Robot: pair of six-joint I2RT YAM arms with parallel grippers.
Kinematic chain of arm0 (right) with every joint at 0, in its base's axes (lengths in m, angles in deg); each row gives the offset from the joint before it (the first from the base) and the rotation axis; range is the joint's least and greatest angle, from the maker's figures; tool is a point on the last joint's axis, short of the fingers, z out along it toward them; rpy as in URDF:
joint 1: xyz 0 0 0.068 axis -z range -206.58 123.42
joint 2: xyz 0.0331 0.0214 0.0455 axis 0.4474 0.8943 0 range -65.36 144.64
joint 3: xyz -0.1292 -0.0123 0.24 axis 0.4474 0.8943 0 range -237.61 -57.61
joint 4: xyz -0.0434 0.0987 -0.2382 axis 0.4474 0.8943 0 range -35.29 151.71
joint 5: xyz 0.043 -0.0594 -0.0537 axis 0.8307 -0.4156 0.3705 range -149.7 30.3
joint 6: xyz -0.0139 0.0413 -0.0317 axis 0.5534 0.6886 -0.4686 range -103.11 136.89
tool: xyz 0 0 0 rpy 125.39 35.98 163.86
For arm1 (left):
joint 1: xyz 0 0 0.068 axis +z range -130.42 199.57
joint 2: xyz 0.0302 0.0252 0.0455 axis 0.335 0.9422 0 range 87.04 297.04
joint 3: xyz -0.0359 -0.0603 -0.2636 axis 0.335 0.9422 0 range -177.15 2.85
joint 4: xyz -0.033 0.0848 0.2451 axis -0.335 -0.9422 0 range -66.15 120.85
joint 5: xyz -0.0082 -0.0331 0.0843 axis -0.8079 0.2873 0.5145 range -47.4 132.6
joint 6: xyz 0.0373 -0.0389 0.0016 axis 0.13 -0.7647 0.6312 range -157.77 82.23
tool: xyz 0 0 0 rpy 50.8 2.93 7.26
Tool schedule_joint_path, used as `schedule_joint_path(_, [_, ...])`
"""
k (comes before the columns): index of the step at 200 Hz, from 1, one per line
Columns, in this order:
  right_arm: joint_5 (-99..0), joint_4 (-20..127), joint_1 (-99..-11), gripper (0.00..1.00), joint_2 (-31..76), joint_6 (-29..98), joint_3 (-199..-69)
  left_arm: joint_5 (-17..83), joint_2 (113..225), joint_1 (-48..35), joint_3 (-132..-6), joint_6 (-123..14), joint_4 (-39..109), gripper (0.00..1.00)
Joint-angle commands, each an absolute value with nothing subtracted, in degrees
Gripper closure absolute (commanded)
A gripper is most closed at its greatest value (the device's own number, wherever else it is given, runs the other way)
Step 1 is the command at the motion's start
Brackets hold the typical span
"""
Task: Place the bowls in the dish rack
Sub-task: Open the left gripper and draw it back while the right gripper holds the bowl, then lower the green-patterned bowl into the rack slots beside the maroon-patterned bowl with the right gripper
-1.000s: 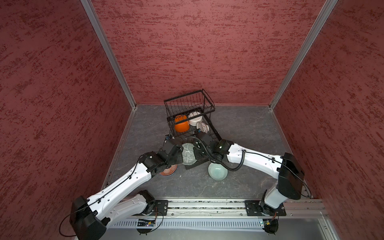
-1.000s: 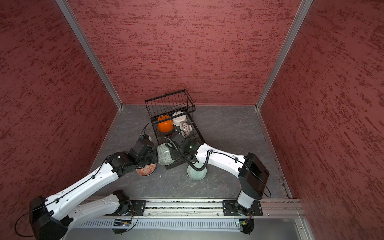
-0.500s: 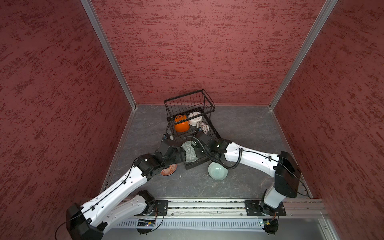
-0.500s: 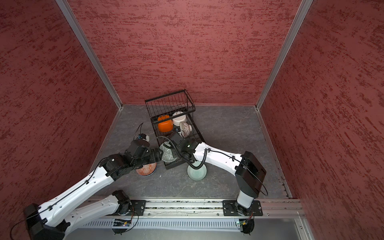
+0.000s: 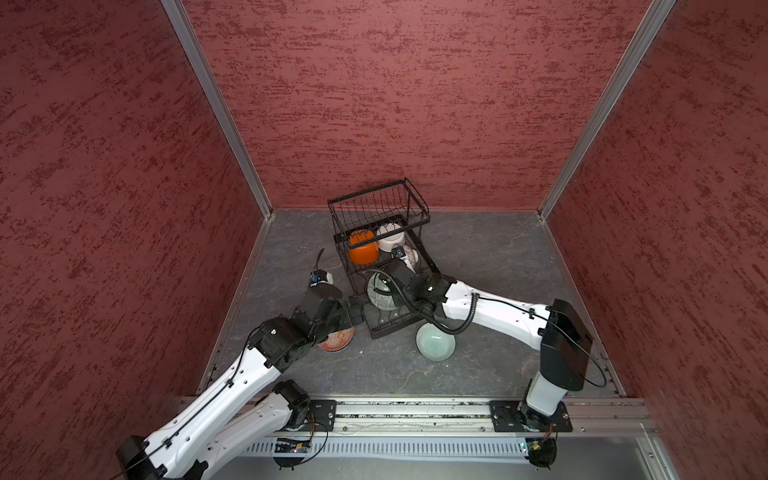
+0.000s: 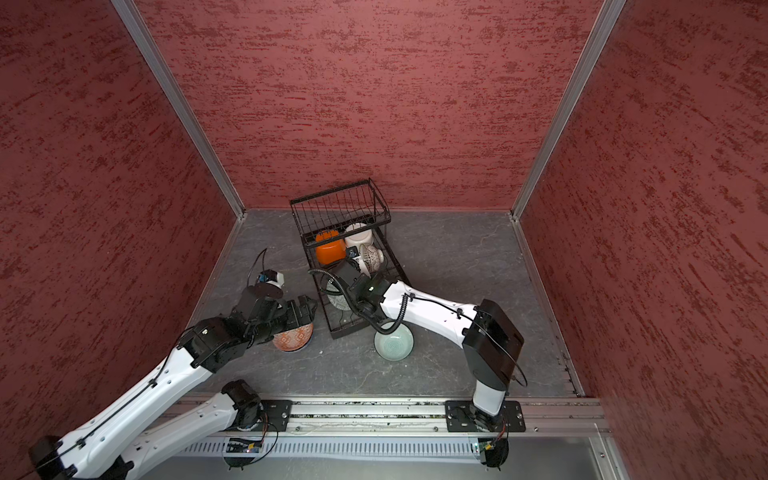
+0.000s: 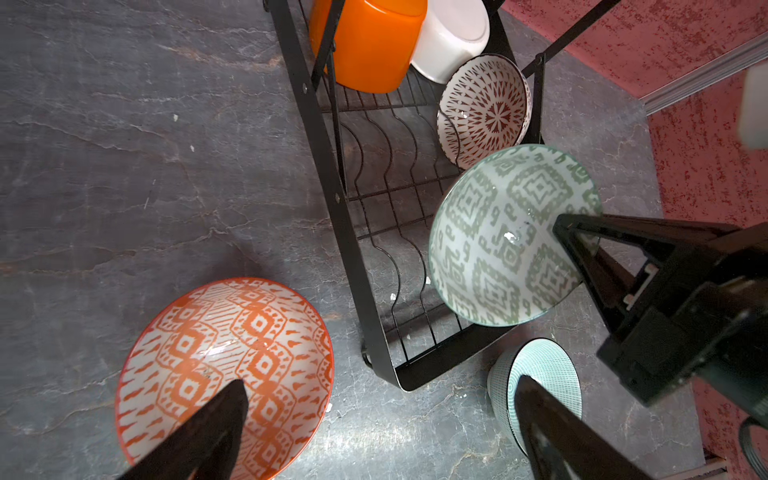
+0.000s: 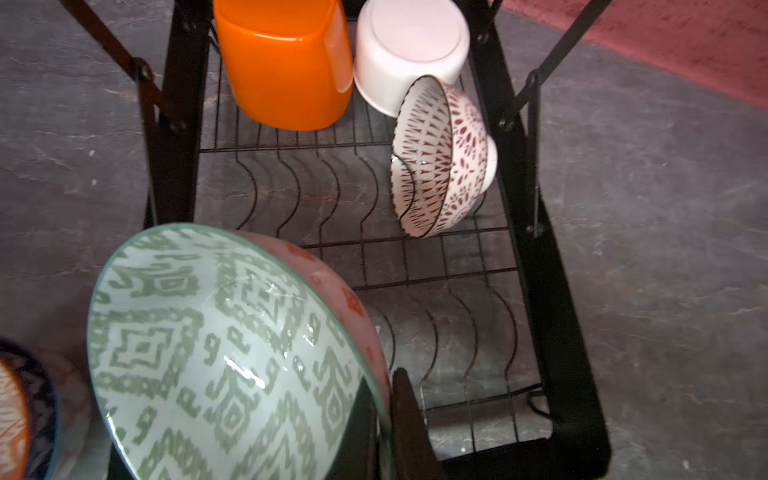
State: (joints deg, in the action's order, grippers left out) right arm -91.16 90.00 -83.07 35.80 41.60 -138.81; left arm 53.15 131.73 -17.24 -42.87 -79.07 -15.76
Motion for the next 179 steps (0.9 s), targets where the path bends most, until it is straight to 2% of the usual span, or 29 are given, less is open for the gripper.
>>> schedule_joint_path(1, [-101.36, 86.57, -83.28, 1.0, 36.87, 38.75, -141.43, 53.85, 130.14, -16.3, -42.27, -78.57, -17.85, 0.01])
schedule_joint_path(46, [-109.17, 81.13, -83.41, 1.0, 40.54, 32.82, -142.71, 54.38, 128.01, -15.17, -42.13, -78.55, -19.06, 0.0])
schedule_joint_path(179, [-119.14, 66.01, -83.52, 1.0, 50.48, 17.02, -146.15, 51.93, 121.14, -9.88, -39.81, -76.62, -20.42, 0.0])
